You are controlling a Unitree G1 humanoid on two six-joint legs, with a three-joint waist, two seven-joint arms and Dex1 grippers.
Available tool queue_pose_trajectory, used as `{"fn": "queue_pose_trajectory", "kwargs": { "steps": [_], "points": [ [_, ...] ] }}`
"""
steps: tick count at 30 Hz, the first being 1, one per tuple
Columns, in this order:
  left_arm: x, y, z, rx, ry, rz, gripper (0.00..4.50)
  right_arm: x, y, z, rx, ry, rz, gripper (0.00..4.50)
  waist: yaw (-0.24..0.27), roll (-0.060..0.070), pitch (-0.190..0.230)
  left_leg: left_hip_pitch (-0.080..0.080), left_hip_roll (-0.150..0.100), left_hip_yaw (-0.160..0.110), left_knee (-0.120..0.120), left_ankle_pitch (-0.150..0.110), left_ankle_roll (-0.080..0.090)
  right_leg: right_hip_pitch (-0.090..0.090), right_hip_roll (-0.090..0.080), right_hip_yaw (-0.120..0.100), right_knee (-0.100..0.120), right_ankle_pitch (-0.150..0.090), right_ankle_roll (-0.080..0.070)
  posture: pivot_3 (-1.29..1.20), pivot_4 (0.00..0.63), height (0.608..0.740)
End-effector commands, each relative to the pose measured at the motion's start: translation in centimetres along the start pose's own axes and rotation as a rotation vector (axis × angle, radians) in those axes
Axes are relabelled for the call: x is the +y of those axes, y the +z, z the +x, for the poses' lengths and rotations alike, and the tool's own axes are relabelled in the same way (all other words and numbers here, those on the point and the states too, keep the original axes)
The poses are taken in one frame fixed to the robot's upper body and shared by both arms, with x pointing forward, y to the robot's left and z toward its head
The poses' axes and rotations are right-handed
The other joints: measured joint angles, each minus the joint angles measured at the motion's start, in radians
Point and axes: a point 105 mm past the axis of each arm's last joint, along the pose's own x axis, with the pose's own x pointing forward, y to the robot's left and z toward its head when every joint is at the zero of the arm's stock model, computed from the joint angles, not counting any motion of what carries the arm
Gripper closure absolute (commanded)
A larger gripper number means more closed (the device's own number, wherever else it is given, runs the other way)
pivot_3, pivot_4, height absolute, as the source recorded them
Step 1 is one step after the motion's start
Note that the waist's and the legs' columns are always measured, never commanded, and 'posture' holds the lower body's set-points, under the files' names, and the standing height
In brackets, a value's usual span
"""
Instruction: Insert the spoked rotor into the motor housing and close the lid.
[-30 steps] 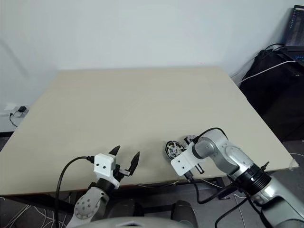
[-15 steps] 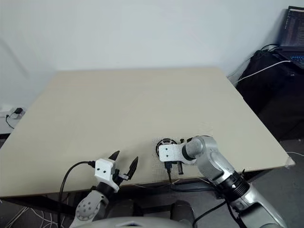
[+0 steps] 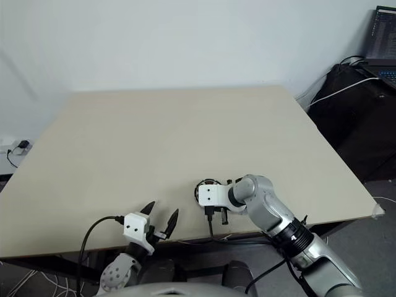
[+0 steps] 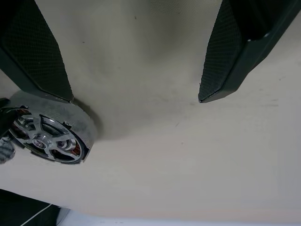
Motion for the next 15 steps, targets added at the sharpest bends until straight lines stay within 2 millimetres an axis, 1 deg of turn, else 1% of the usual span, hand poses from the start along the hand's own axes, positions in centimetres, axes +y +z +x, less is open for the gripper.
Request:
{"fn": "queue_pose_trajectory", "kwargs": {
  "steps": [1,4,6,8,12,15],
  "points": [
    [0.2,0.5,0.2,-0.045,-0.006,0.009,0.0,-0.3,1.7,-0.6,-0.043,-0.012,-0.102,4.4,0.0,0.0,0.0,0.0,0.0,0.0,0.0,0.0,0.0,0.0,0.0,0.0,0.0,0.0,0.0,0.0,0.0,0.74],
    [0.4,0.3,0.2,-0.045,-0.006,0.009,0.0,0.0,1.8,-0.5,-0.052,0.01,-0.126,4.4,0.002,0.0,0.0,0.0,0.0,0.0,0.0,0.0,0.0,0.0,0.0,0.0,0.0,0.0,0.0,0.0,0.0,0.74],
    [0.6,0.1,0.2,-0.044,-0.005,0.01,0.0,0.0,1.9,-0.5,-0.061,0.007,-0.136,3.67,0.003,0.0,0.0,0.0,0.0,0.0,0.0,0.0,0.0,0.0,0.0,0.0,0.0,0.0,0.0,0.0,0.0,0.74],
    [0.7,-0.1,0.1,-0.043,-0.005,0.01,0.0,-0.1,2.2,-0.6,-0.075,-0.003,-0.155,3.11,0.004,0.0,0.0,0.0,0.0,-0.001,0.0,0.0,0.0,0.0,0.0,-0.001,0.0,0.0,0.0,0.0,0.0,0.74],
    [0.8,-0.5,0.1,-0.042,-0.005,0.011,0.0,-0.5,4.0,-1.5,-0.157,-0.054,-0.231,1.81,0.005,0.0,0.0,0.0,0.0,-0.001,0.0,0.0,0.0,0.0,0.0,-0.001,0.0,0.0,0.0,0.0,0.0,0.74],
    [0.8,-0.7,0.1,-0.041,-0.008,0.011,0.0,-1.2,5.9,-2.9,-0.228,-0.113,-0.263,1.81,0.006,0.0,0.0,0.0,0.0,-0.001,0.0,0.0,0.0,0.0,0.0,-0.001,0.0,0.0,0.0,0.0,0.0,0.74]
  ]
}}
